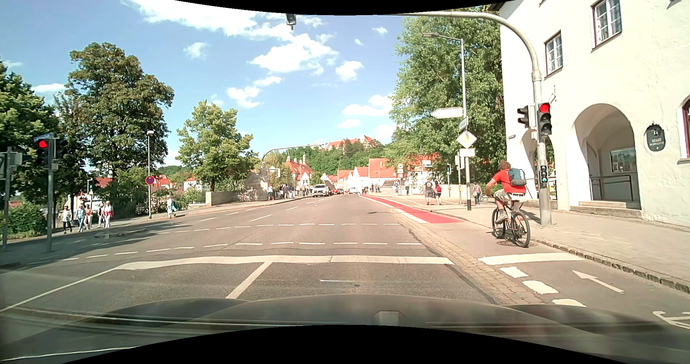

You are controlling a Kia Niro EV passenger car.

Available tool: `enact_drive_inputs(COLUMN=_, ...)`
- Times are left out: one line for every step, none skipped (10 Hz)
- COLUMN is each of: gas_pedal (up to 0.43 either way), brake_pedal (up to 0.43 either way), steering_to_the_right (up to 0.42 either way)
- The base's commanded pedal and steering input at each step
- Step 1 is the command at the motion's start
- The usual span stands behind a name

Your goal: Follow the waypoints while adhering to traffic rules and regulations

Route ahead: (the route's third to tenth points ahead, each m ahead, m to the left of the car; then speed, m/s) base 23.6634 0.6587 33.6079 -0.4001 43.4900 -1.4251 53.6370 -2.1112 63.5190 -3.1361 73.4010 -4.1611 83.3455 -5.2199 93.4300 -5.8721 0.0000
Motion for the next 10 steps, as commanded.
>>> enact_drive_inputs(gas_pedal=0.0, brake_pedal=0.378, steering_to_the_right=-0.013)
enact_drive_inputs(gas_pedal=0.0, brake_pedal=0.384, steering_to_the_right=-0.013)
enact_drive_inputs(gas_pedal=0.0, brake_pedal=0.39, steering_to_the_right=-0.013)
enact_drive_inputs(gas_pedal=0.0, brake_pedal=0.396, steering_to_the_right=-0.013)
enact_drive_inputs(gas_pedal=0.0, brake_pedal=0.396, steering_to_the_right=-0.013)
enact_drive_inputs(gas_pedal=0.0, brake_pedal=0.402, steering_to_the_right=-0.013)
enact_drive_inputs(gas_pedal=0.0, brake_pedal=0.409, steering_to_the_right=-0.013)
enact_drive_inputs(gas_pedal=0.0, brake_pedal=0.415, steering_to_the_right=-0.013)
enact_drive_inputs(gas_pedal=0.0, brake_pedal=0.415, steering_to_the_right=-0.013)
enact_drive_inputs(gas_pedal=0.0, brake_pedal=0.415, steering_to_the_right=-0.013)
